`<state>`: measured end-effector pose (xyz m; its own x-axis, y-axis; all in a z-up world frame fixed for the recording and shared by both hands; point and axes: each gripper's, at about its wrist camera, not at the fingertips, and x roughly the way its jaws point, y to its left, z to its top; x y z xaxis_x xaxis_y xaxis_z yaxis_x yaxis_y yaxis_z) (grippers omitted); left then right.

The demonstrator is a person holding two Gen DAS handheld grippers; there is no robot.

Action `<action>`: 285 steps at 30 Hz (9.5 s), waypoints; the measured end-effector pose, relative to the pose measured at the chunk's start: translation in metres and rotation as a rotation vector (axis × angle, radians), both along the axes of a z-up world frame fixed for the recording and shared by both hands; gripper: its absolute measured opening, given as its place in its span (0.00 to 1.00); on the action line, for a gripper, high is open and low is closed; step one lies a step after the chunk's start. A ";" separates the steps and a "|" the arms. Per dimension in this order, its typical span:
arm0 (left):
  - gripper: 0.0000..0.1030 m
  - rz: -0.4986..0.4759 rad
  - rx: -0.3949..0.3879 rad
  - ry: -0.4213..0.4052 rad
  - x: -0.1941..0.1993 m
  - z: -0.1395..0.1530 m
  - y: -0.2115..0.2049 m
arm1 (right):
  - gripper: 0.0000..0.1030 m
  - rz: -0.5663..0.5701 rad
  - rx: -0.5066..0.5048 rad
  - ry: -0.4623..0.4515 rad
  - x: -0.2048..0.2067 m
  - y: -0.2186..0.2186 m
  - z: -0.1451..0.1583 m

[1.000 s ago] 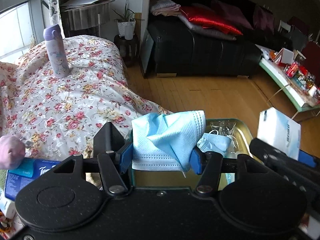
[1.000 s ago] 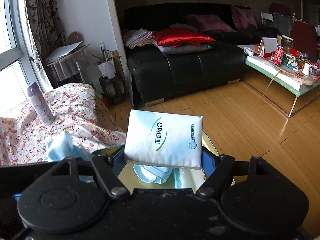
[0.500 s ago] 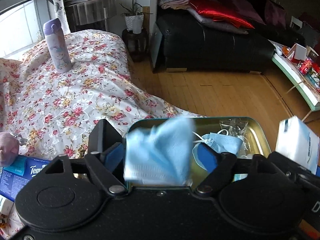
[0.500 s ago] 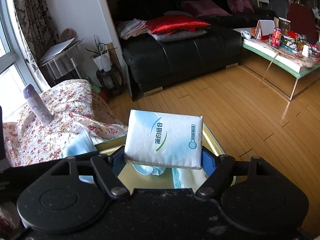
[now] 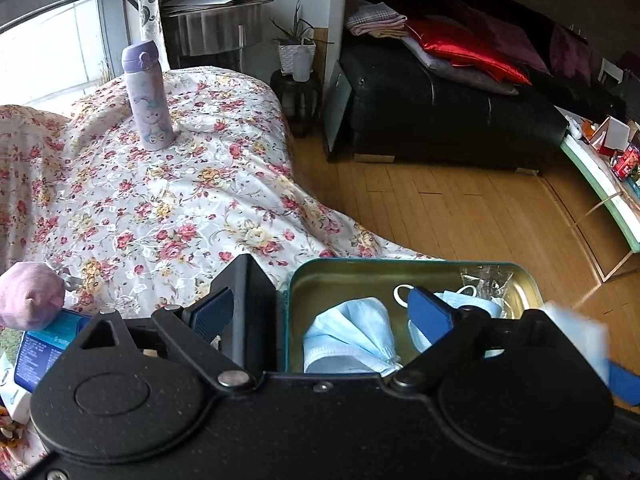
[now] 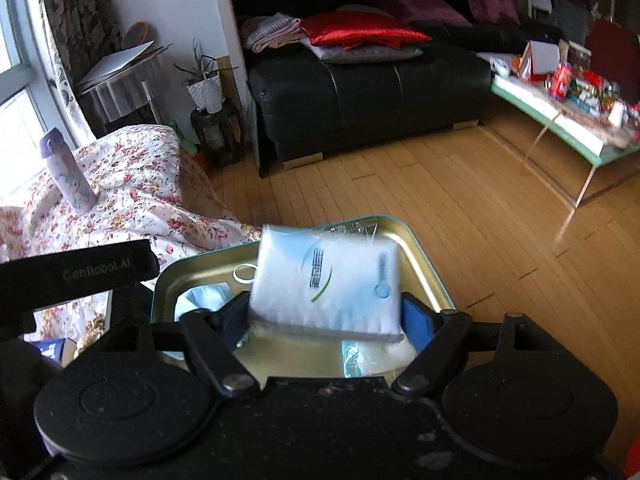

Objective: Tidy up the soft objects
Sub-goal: 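Carry the mask and tissue packet over the tray and release the mask with the left gripper, then release the tissue packet into the tray with the right gripper while the left gripper returns to the socks, then grasp the striped socks with the left gripper while the right gripper grasps the mesh nut pouch, then carry the socks and nut pouch over the tray and release both, then move the left gripper to the pink drawstring pouch and grasp it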

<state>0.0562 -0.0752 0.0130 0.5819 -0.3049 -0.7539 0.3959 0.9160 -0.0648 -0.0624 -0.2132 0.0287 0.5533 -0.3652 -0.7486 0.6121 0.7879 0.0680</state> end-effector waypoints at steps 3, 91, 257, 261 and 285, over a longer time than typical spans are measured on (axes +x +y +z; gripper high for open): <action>0.88 -0.001 0.003 0.006 0.000 -0.002 0.003 | 0.93 0.009 -0.041 -0.004 0.000 0.004 0.002; 0.95 0.558 0.076 0.225 0.030 -0.096 0.351 | 0.99 0.164 -0.140 0.054 0.010 0.063 -0.013; 0.92 -0.163 0.071 0.034 -0.033 0.004 0.008 | 0.53 -0.065 0.139 -0.049 -0.003 -0.034 -0.002; 0.92 -0.143 0.069 0.071 -0.030 -0.004 0.015 | 0.52 -0.050 0.123 -0.044 -0.001 -0.031 -0.002; 0.92 -0.112 0.078 0.070 -0.041 -0.003 0.041 | 0.69 -0.100 0.151 -0.039 -0.003 -0.038 -0.008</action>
<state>0.0155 -0.0347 0.0098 0.4930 -0.3043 -0.8151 0.4932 0.8695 -0.0263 -0.0659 -0.2516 0.0205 0.5495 -0.3050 -0.7778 0.6814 0.7023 0.2060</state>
